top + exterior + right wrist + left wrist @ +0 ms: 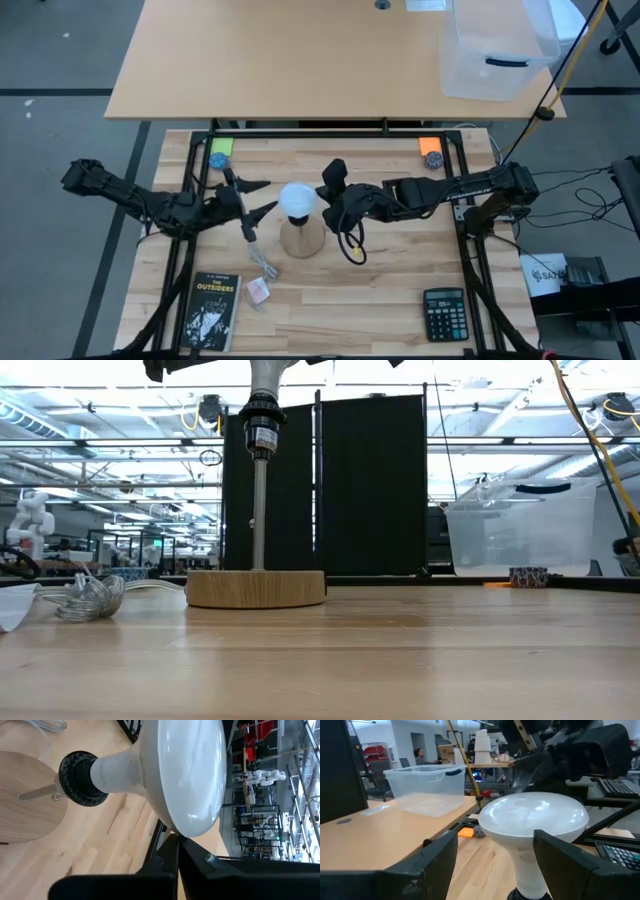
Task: Screw lightbulb
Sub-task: Insert the lightbulb on the lamp
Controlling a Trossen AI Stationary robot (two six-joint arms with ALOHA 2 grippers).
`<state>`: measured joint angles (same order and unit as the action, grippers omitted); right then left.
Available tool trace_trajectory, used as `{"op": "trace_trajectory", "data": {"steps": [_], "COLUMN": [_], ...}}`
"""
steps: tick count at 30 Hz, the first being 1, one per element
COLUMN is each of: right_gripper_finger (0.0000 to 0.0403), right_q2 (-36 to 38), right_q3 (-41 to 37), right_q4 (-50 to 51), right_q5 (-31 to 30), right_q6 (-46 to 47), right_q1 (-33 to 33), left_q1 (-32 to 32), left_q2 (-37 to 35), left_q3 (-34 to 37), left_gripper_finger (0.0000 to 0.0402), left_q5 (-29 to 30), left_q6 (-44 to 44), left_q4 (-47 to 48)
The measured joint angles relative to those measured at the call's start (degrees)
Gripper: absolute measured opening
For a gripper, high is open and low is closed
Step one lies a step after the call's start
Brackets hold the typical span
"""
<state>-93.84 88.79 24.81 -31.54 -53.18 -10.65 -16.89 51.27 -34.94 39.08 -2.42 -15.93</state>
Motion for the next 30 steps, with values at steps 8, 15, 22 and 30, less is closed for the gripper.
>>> {"op": "trace_trajectory", "data": {"steps": [8,15,22,30], "right_gripper_finger": [0.0000,0.0000,0.0000,0.0000], "right_q2": [-0.3,-0.3,-0.2,-0.2], "right_q3": [0.0,0.0,0.0,0.0], "right_q4": [-1.2,-1.5,1.8,4.3], "right_q5": [4.4,2.8,2.1,-2.9], "right_q6": [0.2,-1.1,0.8,3.0], "right_q1": [-1.9,-3.7,-5.5,-3.8], "left_q1": [2.5,6.1,6.2,-1.3], "left_q2": [0.3,4.3,2.4,-3.3], "left_q3": [0.0,0.0,0.1,0.1], "left_gripper_finger": [0.0263,0.0263,0.0263,0.0263], "left_q5": [1.6,-0.3,-0.7,-0.8], "left_q6": [2.0,2.9,2.5,0.3], "left_q4": [2.4,1.7,2.7,4.2]}}
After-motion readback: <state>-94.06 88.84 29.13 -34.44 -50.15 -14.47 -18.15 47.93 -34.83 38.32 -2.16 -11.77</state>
